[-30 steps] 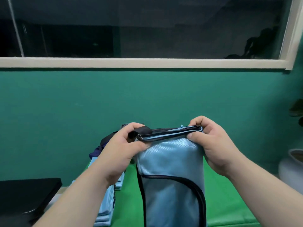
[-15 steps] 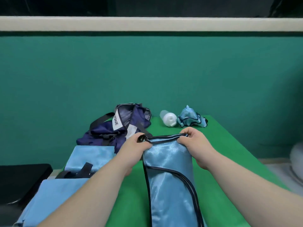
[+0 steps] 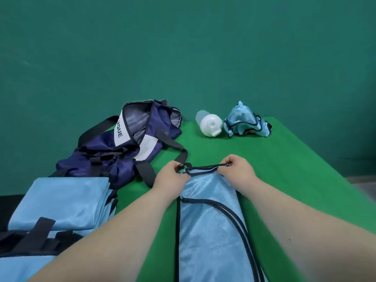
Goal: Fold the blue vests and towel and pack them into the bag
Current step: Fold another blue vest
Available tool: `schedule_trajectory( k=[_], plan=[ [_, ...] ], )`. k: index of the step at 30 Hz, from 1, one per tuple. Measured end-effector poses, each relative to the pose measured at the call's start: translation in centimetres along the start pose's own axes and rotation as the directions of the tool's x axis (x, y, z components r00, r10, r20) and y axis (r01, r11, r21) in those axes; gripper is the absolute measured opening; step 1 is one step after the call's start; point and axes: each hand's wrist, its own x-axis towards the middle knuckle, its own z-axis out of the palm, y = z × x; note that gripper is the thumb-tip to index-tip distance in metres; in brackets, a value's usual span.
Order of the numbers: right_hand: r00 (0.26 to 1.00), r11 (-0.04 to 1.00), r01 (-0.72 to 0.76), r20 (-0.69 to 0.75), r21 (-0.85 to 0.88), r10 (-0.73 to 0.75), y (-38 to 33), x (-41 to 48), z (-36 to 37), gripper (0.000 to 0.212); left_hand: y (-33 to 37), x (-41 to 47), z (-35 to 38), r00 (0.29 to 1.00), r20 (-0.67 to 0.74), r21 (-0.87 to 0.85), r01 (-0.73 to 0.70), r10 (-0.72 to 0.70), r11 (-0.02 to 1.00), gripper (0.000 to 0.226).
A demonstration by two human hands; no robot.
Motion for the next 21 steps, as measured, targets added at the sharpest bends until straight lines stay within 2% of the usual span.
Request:
schedule_trajectory(
  k=[3,5,8,11,14,17,18,21],
  plan=[
    [1.000,0.995,0.019,-0.008,-0.098,-0.020,0.7,1.4,0.3,0.011,-0.5,0.4,0.6,1.000,0.002,-0.019,0.016,-0.016,1.000,0.045],
    [0.999,0.986,0.033,-0.010,-0.162,-0.036,1.1,1.6,0.3,0.015,-0.9,-0.4,0.7,1.000,0.001,-0.037,0.016,-0.016,0.999,0.054],
    [0.998,0.983,0.049,-0.040,-0.178,-0.057,1.2,0.8,0.1,0.032,-1.3,-2.9,0.7,0.998,0.019,0.009,-0.068,0.068,0.998,0.047],
    [0.991,0.993,0.079,-0.096,-0.091,-0.088,1.5,-1.5,-0.4,0.046,-1.7,-7.1,0.5,0.980,0.096,0.081,-0.183,0.175,0.980,0.029],
    [0.993,0.999,0.053,-0.102,-0.001,-0.052,2.8,-5.5,-1.4,0.037,-2.2,-12.0,0.1,0.953,0.170,0.153,-0.277,0.251,0.949,0.016],
    [0.996,0.995,0.002,-0.086,0.098,0.006,4.4,-10.3,-3.0,0.024,-2.6,-17.0,-0.3,0.928,0.259,0.231,-0.327,0.267,0.916,0.007],
    [0.996,0.990,-0.012,-0.090,0.138,0.024,4.8,-11.9,-3.5,0.021,-2.7,-18.5,-0.3,0.920,0.269,0.270,-0.355,0.284,0.895,0.009],
    [0.995,0.973,-0.015,-0.089,0.228,0.036,5.6,-16.6,-4.5,0.014,-2.9,-22.6,-0.5,0.914,0.266,0.401,-0.393,0.306,0.827,0.035]
  ],
)
